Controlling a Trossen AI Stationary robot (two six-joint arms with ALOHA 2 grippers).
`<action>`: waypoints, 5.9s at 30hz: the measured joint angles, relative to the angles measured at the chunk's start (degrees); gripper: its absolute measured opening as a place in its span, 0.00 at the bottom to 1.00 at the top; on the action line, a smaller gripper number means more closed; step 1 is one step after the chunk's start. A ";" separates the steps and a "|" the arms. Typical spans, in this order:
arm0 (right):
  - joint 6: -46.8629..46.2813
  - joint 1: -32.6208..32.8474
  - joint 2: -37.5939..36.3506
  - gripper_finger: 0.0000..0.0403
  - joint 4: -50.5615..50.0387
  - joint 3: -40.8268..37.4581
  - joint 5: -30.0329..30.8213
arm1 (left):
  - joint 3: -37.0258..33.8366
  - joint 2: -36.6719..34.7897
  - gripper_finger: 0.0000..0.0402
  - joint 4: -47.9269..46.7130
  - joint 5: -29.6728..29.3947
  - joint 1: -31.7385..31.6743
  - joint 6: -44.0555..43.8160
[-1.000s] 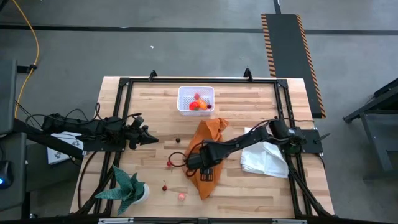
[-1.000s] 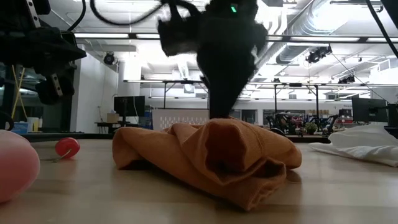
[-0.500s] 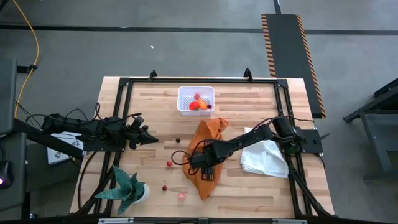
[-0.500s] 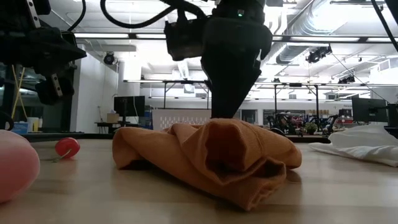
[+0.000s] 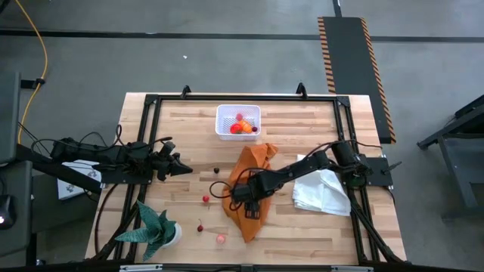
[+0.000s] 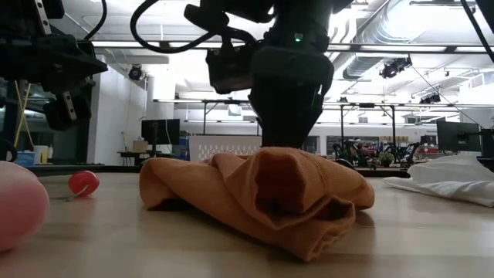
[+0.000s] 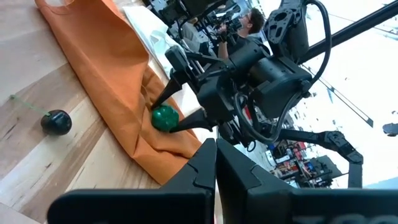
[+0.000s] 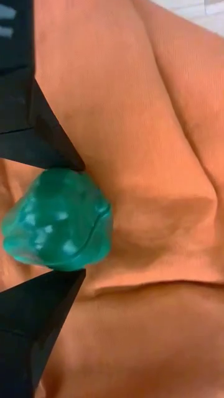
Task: Pick and placing Produce into tupperware
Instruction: Put the green bell pepper into the white basket
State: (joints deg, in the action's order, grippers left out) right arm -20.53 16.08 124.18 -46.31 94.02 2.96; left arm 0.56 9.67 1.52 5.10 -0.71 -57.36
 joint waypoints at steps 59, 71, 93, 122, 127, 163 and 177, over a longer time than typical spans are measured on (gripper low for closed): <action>-1.95 -2.01 -7.62 0.49 -6.24 0.00 1.57 | 0.00 0.00 0.00 -0.03 -0.17 -0.02 0.07; -1.97 -5.13 -11.95 0.49 -5.55 0.10 2.84 | 0.00 0.00 0.00 -0.04 -0.17 -0.01 0.07; -2.58 -9.48 -22.74 0.49 -2.93 0.13 2.88 | 0.00 0.00 0.00 -0.04 -0.19 -0.02 0.09; 2.42 -28.35 -23.80 0.49 12.48 0.17 2.90 | 0.00 0.00 0.00 0.00 -2.22 -0.02 -0.94; 1.14 -32.42 -23.80 0.49 13.93 0.17 2.15 | 0.00 0.00 0.00 0.07 -5.70 0.00 5.59; -0.17 -40.81 -15.07 0.49 15.00 0.15 -3.69 | 30.23 10.71 0.00 -34.86 -18.10 -0.02 40.97; 0.03 -40.81 -13.80 0.49 11.41 0.15 -4.57 | 33.63 22.12 0.00 -34.66 -11.50 -0.02 38.91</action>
State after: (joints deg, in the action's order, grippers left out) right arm -20.51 -24.73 110.38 -34.90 94.17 -1.61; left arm 34.18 31.79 -33.14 -6.40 -0.73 -18.46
